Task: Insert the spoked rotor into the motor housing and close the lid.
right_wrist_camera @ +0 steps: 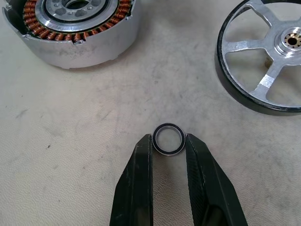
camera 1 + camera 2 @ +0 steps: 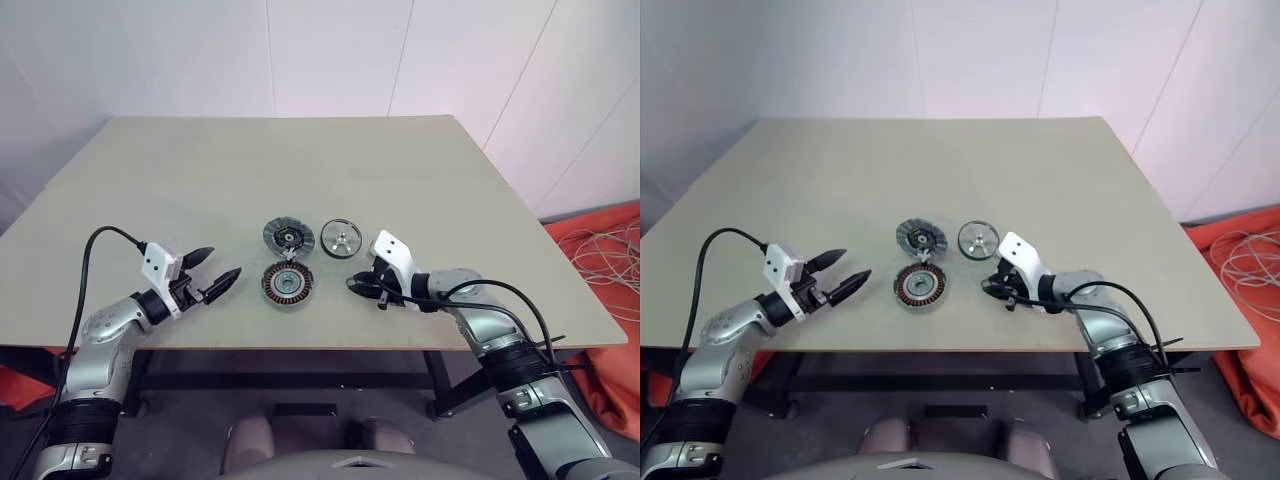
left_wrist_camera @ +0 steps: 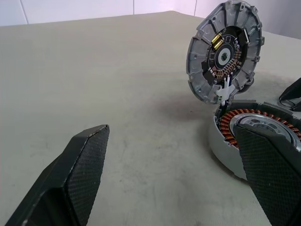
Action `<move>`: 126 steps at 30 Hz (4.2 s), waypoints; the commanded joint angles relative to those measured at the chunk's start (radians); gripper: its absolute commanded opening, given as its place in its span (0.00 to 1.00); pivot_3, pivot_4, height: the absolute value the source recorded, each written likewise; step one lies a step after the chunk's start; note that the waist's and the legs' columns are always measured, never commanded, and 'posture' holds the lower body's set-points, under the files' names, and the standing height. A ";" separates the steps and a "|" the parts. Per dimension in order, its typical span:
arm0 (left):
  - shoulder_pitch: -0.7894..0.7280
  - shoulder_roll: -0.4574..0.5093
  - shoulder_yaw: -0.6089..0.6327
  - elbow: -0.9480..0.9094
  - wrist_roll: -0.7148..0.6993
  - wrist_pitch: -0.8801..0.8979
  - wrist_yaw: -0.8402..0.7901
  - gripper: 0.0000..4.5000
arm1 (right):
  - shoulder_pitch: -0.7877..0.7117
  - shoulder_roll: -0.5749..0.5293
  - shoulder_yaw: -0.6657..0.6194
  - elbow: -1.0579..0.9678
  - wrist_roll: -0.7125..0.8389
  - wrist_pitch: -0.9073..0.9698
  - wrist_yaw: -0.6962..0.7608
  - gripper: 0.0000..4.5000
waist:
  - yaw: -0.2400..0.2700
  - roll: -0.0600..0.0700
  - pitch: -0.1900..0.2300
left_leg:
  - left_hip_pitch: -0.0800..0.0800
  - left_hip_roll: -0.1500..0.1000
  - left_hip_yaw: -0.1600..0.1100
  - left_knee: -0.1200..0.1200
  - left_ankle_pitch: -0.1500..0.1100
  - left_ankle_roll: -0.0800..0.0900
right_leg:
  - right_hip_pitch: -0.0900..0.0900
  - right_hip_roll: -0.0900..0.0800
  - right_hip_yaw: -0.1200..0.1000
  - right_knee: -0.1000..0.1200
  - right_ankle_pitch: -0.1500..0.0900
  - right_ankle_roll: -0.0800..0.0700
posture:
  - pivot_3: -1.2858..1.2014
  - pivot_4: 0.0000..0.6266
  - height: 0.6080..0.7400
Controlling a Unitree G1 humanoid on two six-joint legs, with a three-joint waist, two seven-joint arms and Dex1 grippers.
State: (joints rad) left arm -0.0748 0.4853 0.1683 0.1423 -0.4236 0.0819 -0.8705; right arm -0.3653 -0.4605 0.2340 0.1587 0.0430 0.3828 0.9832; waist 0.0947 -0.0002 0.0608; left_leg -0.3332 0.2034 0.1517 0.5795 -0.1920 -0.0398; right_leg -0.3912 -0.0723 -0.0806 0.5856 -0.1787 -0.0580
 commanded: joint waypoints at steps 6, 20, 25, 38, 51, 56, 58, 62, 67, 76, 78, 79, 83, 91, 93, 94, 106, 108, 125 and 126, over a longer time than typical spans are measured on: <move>-0.018 0.005 0.012 -0.012 -0.004 -0.021 -0.012 1.00 | -0.115 -0.008 0.029 -0.285 0.104 0.250 0.065 0.15 | -0.001 0.000 0.000 | 0.000 0.001 -0.001 0.000 0.000 0.000 | 0.000 0.000 0.000 0.000 0.000 0.000 | 0.52 0.00 1.00; 0.008 0.008 0.019 -0.027 -0.010 -0.021 -0.028 1.00 | -0.294 0.151 0.162 -0.172 0.090 0.378 -0.019 0.15 | 0.000 0.000 0.000 | 0.000 0.000 -0.002 -0.001 0.000 0.000 | -0.001 0.000 0.000 0.001 0.000 0.000 | 0.52 0.00 1.00; 0.035 0.015 0.012 -0.050 -0.026 -0.007 -0.061 1.00 | -0.299 0.174 0.195 -0.107 0.081 0.287 0.000 0.15 | -0.001 0.000 0.000 | -0.002 0.001 -0.001 -0.002 0.000 0.000 | -0.004 0.000 0.000 0.002 0.000 0.000 | 0.52 0.00 1.00; 0.117 0.061 -0.015 -0.148 -0.040 0.007 -0.175 1.00 | -0.341 0.238 0.225 0.079 0.046 0.155 0.006 0.15 | -0.002 0.001 0.000 | 0.000 0.001 -0.001 -0.001 0.000 -0.001 | -0.003 0.000 0.002 0.002 0.000 0.000 | 0.52 0.00 1.00; 0.104 0.057 -0.020 -0.158 -0.036 0.011 -0.187 1.00 | -0.329 0.231 0.211 0.120 0.033 0.141 0.006 0.15 | -0.003 0.001 0.000 | -0.001 0.001 -0.001 -0.002 0.000 -0.001 | -0.004 0.000 0.002 0.002 0.000 0.000 | 0.52 0.00 1.00; 0.098 0.053 -0.019 -0.153 -0.034 0.007 -0.183 1.00 | -0.321 0.228 0.211 0.130 0.032 0.140 0.005 0.15 | -0.003 0.001 0.000 | 0.000 0.001 -0.001 -0.002 0.000 -0.001 | -0.004 0.000 0.002 0.002 0.000 0.000 | 0.52 0.00 1.00; 0.098 0.053 -0.019 -0.152 -0.033 0.006 -0.183 1.00 | -0.318 0.227 0.211 0.128 0.034 0.142 0.006 0.15 | -0.002 0.001 0.000 | 0.000 0.001 -0.001 -0.002 0.000 -0.001 | -0.004 0.000 0.002 0.002 0.000 0.000 | 0.52 0.00 1.00; 0.097 0.054 -0.019 -0.152 -0.032 0.005 -0.183 1.00 | -0.316 0.227 0.211 0.130 0.035 0.146 0.007 0.15 | -0.002 0.001 0.000 | 0.000 0.001 -0.001 -0.002 0.000 -0.001 | -0.004 0.000 0.002 0.003 0.000 0.000 | 0.52 0.00 1.00; 0.090 0.055 -0.019 -0.146 -0.029 0.002 -0.183 1.00 | -0.313 0.227 0.205 0.130 0.044 0.158 0.012 0.15 | -0.002 0.001 0.000 | 0.000 0.001 -0.001 -0.002 0.000 -0.001 | -0.004 0.000 0.002 0.003 0.000 0.000 | 0.52 0.00 1.00; 0.085 0.054 -0.023 -0.144 -0.025 0.000 -0.182 1.00 | -0.314 0.229 0.192 0.097 0.052 0.176 0.016 0.73 | -0.001 0.001 0.000 | 0.000 0.001 -0.001 -0.002 0.000 -0.001 | -0.003 0.000 0.002 0.003 0.000 0.000 | 0.52 0.00 1.00; 0.084 0.055 -0.023 -0.142 -0.023 0.000 -0.182 1.00 | -0.320 0.228 0.184 0.082 0.058 0.186 0.016 0.89 | -0.002 0.001 0.000 | 0.000 0.001 -0.001 -0.001 0.000 -0.001 | -0.003 0.000 0.002 0.003 0.000 0.000 | 0.52 0.00 1.00; 0.084 0.055 -0.023 -0.142 -0.022 0.000 -0.181 1.00 | -0.323 0.226 0.179 0.069 0.063 0.192 0.017 0.96 | -0.002 0.001 0.000 | 0.000 0.001 -0.001 -0.001 0.000 -0.001 | -0.003 0.000 0.002 0.003 0.000 0.000 | 0.52 0.00 1.00; 0.081 0.053 -0.025 -0.139 -0.020 -0.002 -0.180 1.00 | -0.334 0.228 0.143 0.005 0.106 0.246 0.026 0.99 | -0.002 0.001 0.000 | 0.000 0.001 -0.001 -0.001 0.000 -0.001 | -0.003 0.000 0.002 0.003 0.000 0.000 | 0.52 0.00 1.00; 0.072 0.047 -0.033 -0.131 -0.013 -0.010 -0.176 1.00 | -0.320 0.220 0.127 -0.030 0.143 0.311 0.016 0.79 | -0.001 0.001 0.000 | 0.000 0.001 -0.001 -0.001 0.000 -0.001 | -0.004 0.000 0.002 0.003 0.000 0.000 | 0.52 0.00 1.00; 0.072 0.047 -0.034 -0.130 -0.013 -0.011 -0.174 1.00 | -0.316 0.221 0.127 -0.031 0.145 0.322 0.012 0.64 | -0.001 0.001 0.000 | 0.000 0.001 -0.001 -0.002 0.000 -0.001 | -0.004 0.000 0.002 0.003 0.000 0.000 | 0.52 0.00 1.00; 0.071 0.047 -0.036 -0.130 -0.012 -0.012 -0.172 1.00 | -0.314 0.221 0.127 -0.029 0.144 0.323 0.010 0.54 | -0.001 0.001 0.000 | 0.000 0.001 -0.001 -0.002 0.000 -0.001 | -0.004 0.000 0.002 0.003 0.000 0.000 | 0.52 0.00 1.00; 0.063 0.048 -0.038 -0.119 -0.005 -0.019 -0.166 1.00 | -0.305 0.228 0.156 0.020 0.119 0.302 0.002 0.00 | -0.001 0.001 0.000 | 0.000 0.001 -0.001 -0.002 0.000 -0.001 | -0.004 0.000 0.002 0.003 0.000 0.000 | 0.52 0.00 1.00; 0.062 0.048 -0.038 -0.118 -0.005 -0.020 -0.165 1.00 | -0.307 0.233 0.160 0.033 0.118 0.297 -0.001 0.00 | -0.002 0.001 0.000 | 0.000 0.001 -0.001 -0.002 0.000 -0.001 | -0.004 0.000 0.002 0.003 0.000 0.000 | 0.52 0.00 1.00; 0.050 0.047 -0.036 -0.111 0.000 -0.021 -0.162 1.00 | -0.315 0.257 0.169 0.216 0.078 0.226 -0.021 0.00 | -0.002 0.001 0.000 | 0.005 0.001 -0.001 -0.002 0.000 -0.001 | 0.001 0.000 0.002 0.003 0.000 0.000 | 0.52 0.00 1.00; 0.049 0.047 -0.037 -0.111 0.000 -0.021 -0.161 1.00 | -0.311 0.258 0.156 0.201 0.093 0.235 -0.015 0.00 | -0.002 0.001 0.000 | 0.006 0.000 -0.001 -0.002 0.000 -0.001 | 0.001 0.000 0.002 0.003 0.000 0.000 | 0.52 0.00 1.00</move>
State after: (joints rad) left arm -0.0057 0.5297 0.1230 0.0399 -0.4188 0.0772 -1.0332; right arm -0.6822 -0.2024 0.4092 0.3693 0.1198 0.6003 0.9599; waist 0.0930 0.0005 0.0611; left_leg -0.3275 0.2039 0.1502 0.5780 -0.1915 -0.0410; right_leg -0.3896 -0.0723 -0.0788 0.5885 -0.1787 -0.0581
